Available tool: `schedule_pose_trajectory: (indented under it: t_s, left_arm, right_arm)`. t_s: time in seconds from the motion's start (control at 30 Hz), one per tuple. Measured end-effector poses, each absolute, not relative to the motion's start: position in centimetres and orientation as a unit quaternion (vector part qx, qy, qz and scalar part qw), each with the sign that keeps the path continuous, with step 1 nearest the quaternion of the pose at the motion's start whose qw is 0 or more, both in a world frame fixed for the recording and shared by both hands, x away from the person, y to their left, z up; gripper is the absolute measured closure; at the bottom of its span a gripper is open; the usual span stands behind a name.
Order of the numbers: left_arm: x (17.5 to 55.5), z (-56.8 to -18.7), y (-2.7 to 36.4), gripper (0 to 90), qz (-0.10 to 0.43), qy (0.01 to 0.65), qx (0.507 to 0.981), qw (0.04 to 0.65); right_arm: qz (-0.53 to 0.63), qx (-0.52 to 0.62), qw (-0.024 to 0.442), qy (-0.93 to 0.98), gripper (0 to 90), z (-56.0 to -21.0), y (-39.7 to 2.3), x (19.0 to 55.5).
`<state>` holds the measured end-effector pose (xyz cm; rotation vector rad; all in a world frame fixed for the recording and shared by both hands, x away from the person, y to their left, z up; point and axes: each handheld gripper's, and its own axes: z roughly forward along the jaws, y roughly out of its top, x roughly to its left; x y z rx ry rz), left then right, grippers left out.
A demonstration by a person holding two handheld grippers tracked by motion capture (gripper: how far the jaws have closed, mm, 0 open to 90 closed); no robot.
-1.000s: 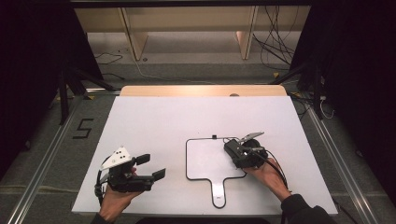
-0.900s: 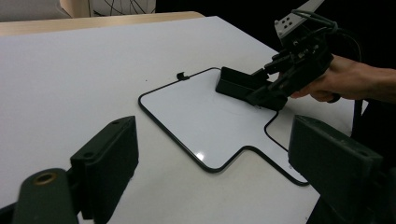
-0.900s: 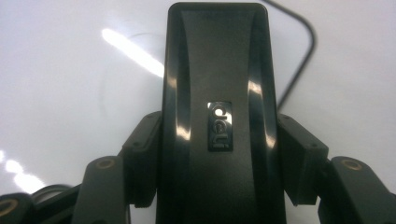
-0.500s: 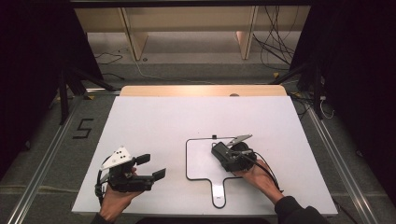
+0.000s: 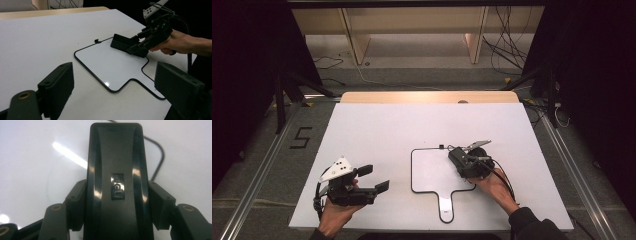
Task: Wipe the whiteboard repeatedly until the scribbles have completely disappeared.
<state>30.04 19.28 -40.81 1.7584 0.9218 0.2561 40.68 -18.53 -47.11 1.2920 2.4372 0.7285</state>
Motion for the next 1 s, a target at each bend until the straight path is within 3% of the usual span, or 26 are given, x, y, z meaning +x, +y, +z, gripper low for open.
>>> schedule_pose_trajectory:
  t_s: [0.37,0.8,1.0]
  left_arm:
    - [30.0,-40.8,19.2,15.4,0.108,0.387,0.740,0.539]
    - [30.1,-40.8,19.2,15.5,0.107,0.387,0.740,0.539]
    - [30.1,-40.8,19.2,15.5,0.107,0.387,0.741,0.538]
  right_arm:
    - [0.259,0.407,0.122,0.867,40.3,-47.1,-16.9,39.5]
    - [0.290,0.410,0.144,0.853,40.8,-47.7,-16.9,41.1]
    - [0.293,0.372,0.132,0.871,40.8,-47.7,-15.5,39.6]
